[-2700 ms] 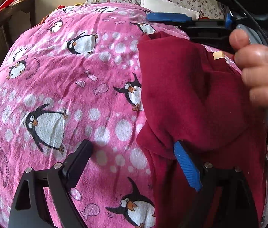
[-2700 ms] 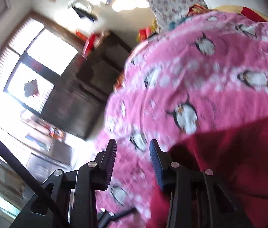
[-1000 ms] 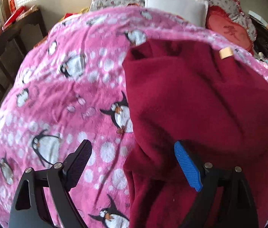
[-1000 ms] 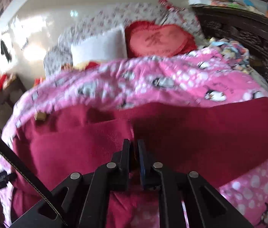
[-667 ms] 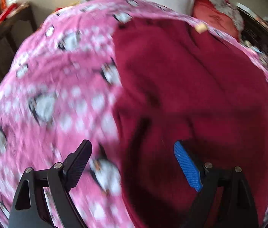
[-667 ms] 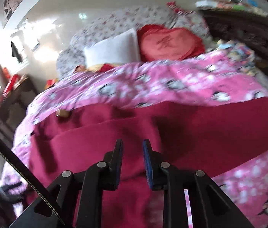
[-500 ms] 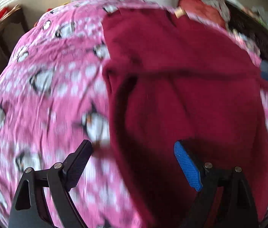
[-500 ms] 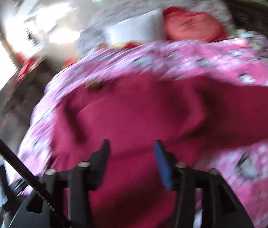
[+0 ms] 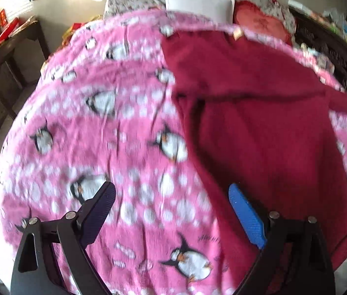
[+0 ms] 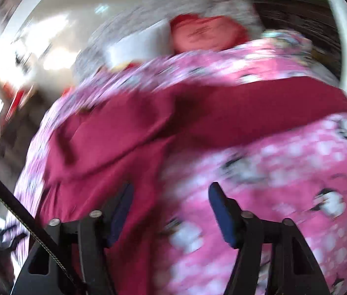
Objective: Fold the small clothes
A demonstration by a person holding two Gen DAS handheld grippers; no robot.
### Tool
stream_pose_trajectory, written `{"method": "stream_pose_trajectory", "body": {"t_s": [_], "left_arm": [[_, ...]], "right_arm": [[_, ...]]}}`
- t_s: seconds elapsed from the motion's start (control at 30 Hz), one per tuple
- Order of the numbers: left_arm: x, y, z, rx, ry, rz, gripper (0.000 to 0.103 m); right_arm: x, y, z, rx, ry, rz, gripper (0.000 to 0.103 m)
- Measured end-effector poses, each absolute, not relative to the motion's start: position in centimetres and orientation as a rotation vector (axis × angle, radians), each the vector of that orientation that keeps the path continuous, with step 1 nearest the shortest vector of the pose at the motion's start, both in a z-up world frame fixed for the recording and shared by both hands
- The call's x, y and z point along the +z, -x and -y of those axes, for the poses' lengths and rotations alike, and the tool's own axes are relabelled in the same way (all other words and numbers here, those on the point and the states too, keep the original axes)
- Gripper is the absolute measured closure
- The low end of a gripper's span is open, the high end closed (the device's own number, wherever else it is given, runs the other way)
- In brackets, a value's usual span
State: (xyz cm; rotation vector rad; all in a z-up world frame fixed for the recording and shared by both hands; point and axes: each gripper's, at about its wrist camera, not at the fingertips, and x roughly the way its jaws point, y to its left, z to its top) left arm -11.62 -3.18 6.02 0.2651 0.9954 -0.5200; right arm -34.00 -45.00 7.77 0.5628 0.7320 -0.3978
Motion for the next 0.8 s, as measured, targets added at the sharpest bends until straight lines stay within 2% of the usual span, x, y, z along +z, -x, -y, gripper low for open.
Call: {"method": "stream_pose_trajectory", "body": {"t_s": [0.03,0.27,0.37,0.5,0.53,0.57,0.6,0.63,0.7,0.8], "left_arm": [[6.6,11.1,3.7,-0.519,-0.255,-0.986,0.010],[8.5,7.3,9.2,-0.549,-0.167,-0.947,0.010],[8.1,5.8,12.2,-0.571,-0.177,-0.964,0.010],[6.8,3.9,14.5,-0.561,-0.178,-1.005,0.010],[6.4,3.5,14.9,-0.551,-0.178,-1.002,0.010],[6.2,3.2,15.1,-0.546,-0.182,-1.000,0.010],[5.8,2.6,15.3,-0.537,-0.192,-1.002,0.010],[5.5,2.0,15.4,-0.522,-0.199,-1.003,0.010],[4.8,0.5,15.1,-0.469,-0.192,-1.008,0.010],[3.5,-1.6,14.1,-0.400,-0.169,-1.062,0.010]], "right_arm": [[7.6,34.5,46.8,-0.467,-0.577,-0.717,0.025],[4.1,38.5,59.0,-0.716,-0.911,-0.616,0.025],[3.4,39.0,62.3,-0.666,-1.025,-0.542,0.025],[3.9,37.5,63.8,-0.691,-1.011,-0.465,0.025],[4.0,36.9,64.0,-0.706,-0.978,-0.463,0.031],[4.1,36.2,64.2,-0.718,-0.946,-0.475,0.044],[4.2,35.7,64.4,-0.718,-0.932,-0.490,0.086],[4.3,35.5,64.5,-0.715,-0.946,-0.488,0.096],[5.3,36.3,63.9,-0.705,-0.956,-0.403,0.096],[9.0,35.3,60.7,-0.635,-0.825,-0.366,0.096]]}}
